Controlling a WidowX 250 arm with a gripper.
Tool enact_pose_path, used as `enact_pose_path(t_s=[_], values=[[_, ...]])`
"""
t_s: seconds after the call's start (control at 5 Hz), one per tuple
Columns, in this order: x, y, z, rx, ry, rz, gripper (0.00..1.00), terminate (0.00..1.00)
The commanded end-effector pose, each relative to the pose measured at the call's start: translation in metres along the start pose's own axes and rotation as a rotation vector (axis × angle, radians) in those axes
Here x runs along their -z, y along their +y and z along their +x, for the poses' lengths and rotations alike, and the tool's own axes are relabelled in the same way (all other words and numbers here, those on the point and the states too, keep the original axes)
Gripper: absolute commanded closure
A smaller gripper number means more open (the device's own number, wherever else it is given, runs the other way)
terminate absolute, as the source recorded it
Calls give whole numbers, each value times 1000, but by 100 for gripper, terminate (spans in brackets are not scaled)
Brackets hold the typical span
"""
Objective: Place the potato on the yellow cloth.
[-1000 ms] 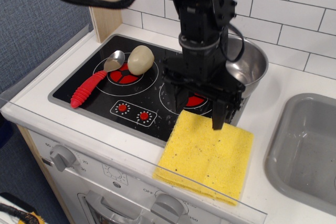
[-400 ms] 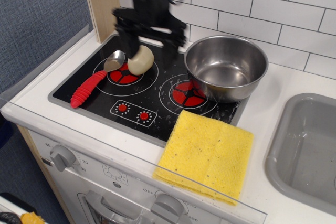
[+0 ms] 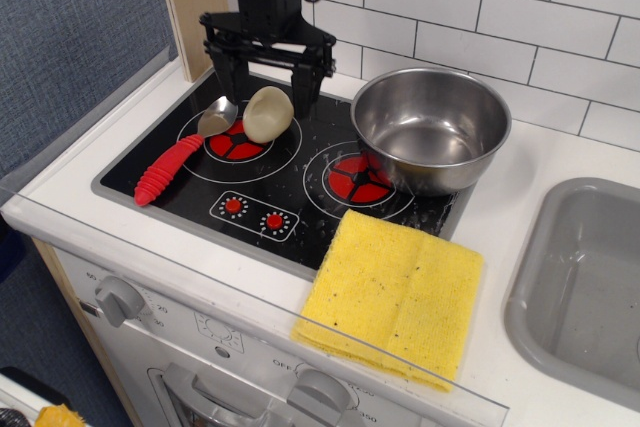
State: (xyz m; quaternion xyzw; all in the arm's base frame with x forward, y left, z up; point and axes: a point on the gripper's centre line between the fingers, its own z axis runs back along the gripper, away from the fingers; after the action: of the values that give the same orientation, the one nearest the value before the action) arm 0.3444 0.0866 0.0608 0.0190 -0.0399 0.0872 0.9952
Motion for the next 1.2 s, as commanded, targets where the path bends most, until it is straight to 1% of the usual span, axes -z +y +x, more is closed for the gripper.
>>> enact_pose_path(t_s=[0.0, 0.2, 0.4, 0.6, 0.8, 1.0], values=[[14, 17, 15, -41, 10, 31, 0, 0], [25, 8, 17, -26, 43, 28, 0, 0], [29, 1, 17, -13, 53, 30, 0, 0], [15, -9, 15, 1, 23, 15, 100, 0], [-17, -25, 3, 46, -39, 1, 100, 0], [-44, -53, -34, 100, -60, -10, 100, 0]])
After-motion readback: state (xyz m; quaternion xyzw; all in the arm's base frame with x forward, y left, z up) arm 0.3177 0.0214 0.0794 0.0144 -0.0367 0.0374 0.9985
